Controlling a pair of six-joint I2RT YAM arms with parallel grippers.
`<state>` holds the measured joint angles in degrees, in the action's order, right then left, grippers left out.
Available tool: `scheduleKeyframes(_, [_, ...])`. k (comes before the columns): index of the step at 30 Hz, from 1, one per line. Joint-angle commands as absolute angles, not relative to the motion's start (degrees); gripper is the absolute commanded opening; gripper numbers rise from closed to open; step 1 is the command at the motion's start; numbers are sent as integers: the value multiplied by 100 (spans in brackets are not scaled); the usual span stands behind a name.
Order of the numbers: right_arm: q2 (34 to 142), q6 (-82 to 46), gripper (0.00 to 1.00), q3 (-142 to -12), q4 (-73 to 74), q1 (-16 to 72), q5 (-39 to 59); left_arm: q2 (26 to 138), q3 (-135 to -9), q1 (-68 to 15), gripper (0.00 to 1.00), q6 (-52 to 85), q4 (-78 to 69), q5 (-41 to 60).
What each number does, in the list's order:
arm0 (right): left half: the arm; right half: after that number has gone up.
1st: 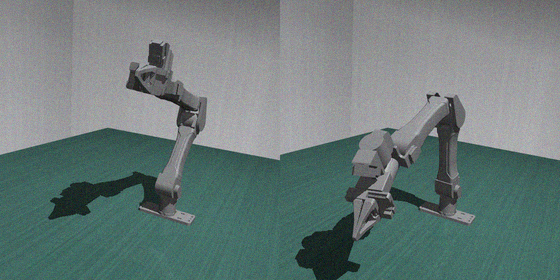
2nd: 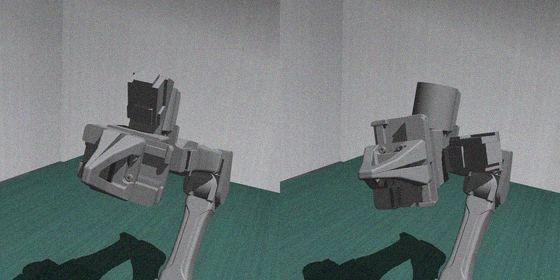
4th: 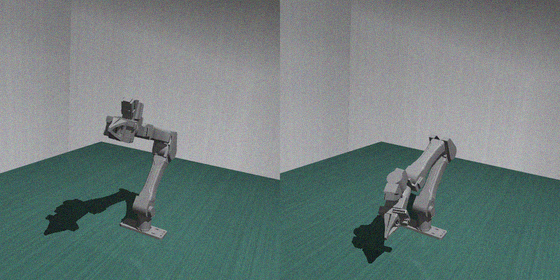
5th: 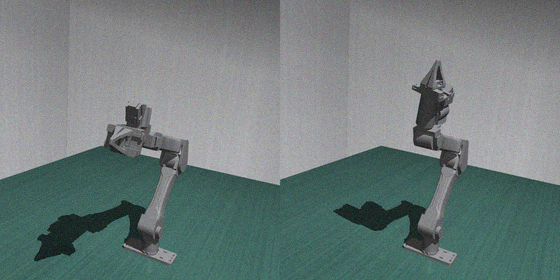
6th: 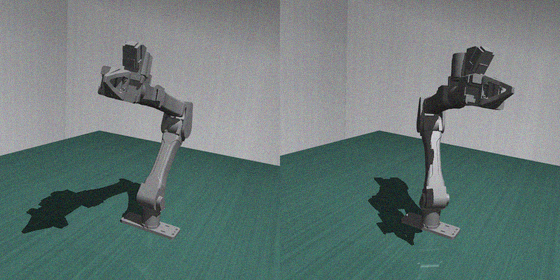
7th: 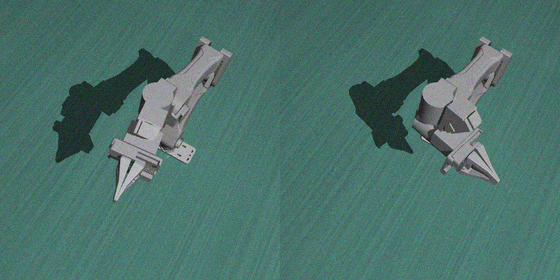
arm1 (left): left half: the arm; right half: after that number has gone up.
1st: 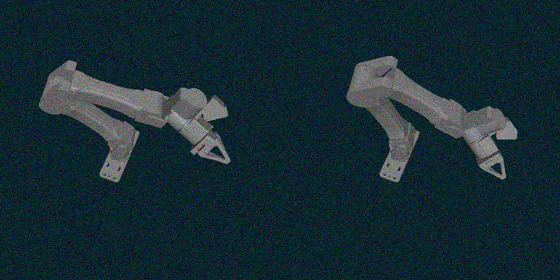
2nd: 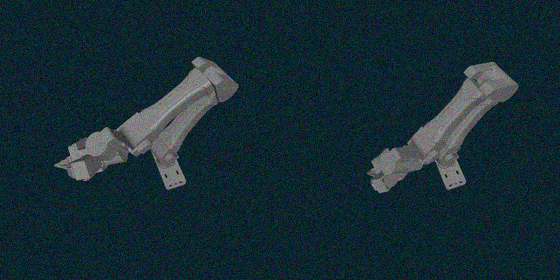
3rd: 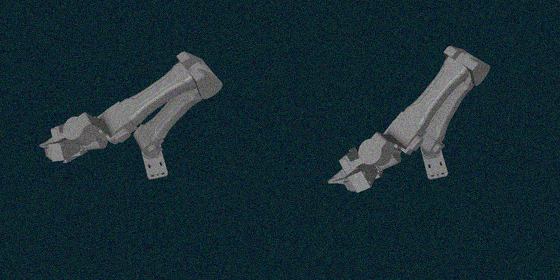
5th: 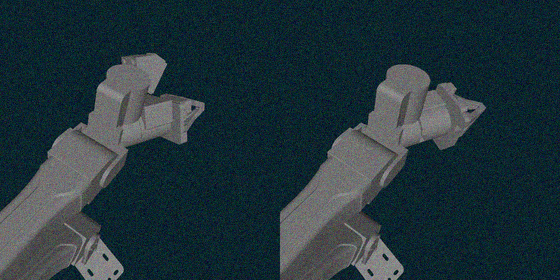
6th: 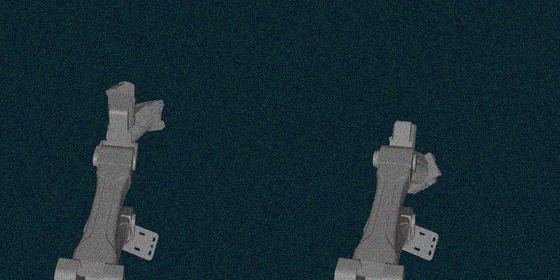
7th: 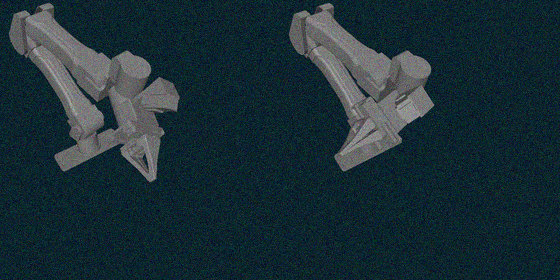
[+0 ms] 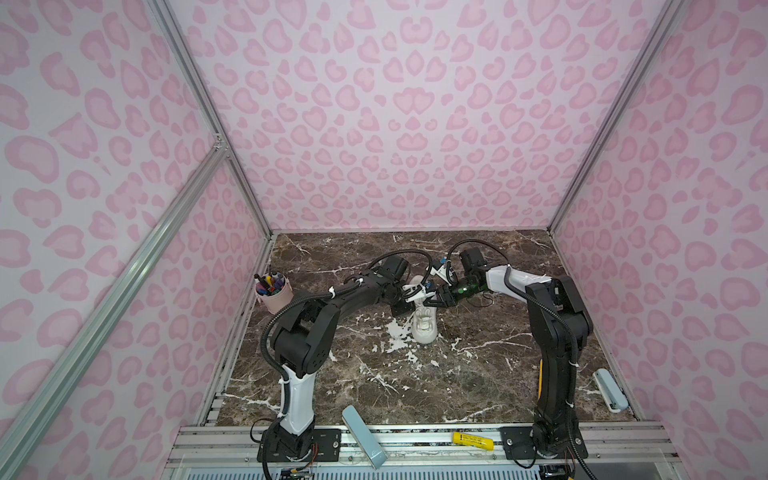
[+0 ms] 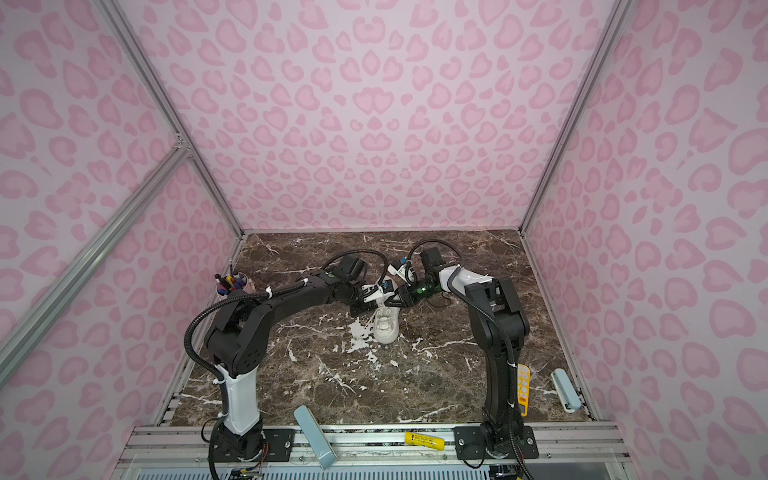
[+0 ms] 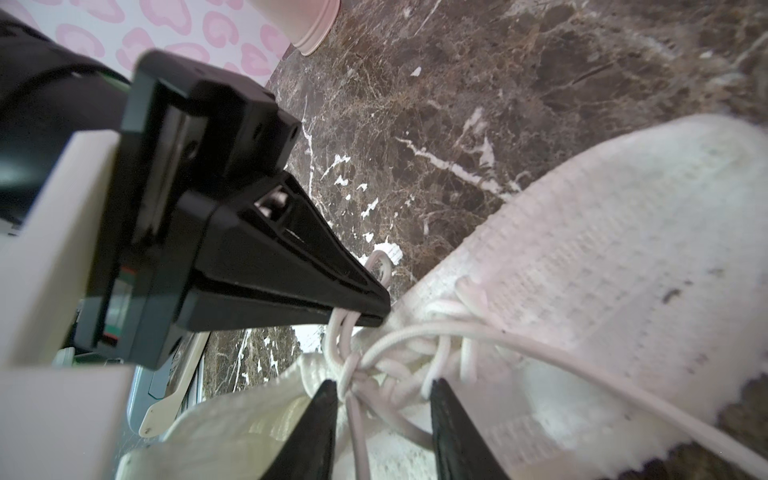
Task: Tie the shoes
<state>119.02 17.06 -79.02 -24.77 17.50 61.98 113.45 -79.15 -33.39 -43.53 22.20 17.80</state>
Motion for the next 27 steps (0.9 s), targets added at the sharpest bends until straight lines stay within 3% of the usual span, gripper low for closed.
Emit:
scheduleKeyframes(1, [11894, 1871, 35, -7913, -2811, 1744, 6319, 11363, -7919, -3344, 3, -4380, 2130, 1887])
scheduleKeyframes(13, [11899, 2056, 17, -8021, -3216, 1745, 6311, 11335, -7913, -3344, 3, -4378, 2118, 1873])
scheduleKeyframes(23, [12023, 2224, 24, -8156, -3543, 1812, 6244, 11310, -7921, -3339, 3, -4377, 2142, 1854])
scheduleKeyframes(27, [12024, 2245, 10, -8191, -3603, 1812, 6258, 11311, -7921, -3339, 3, -4381, 2136, 1841])
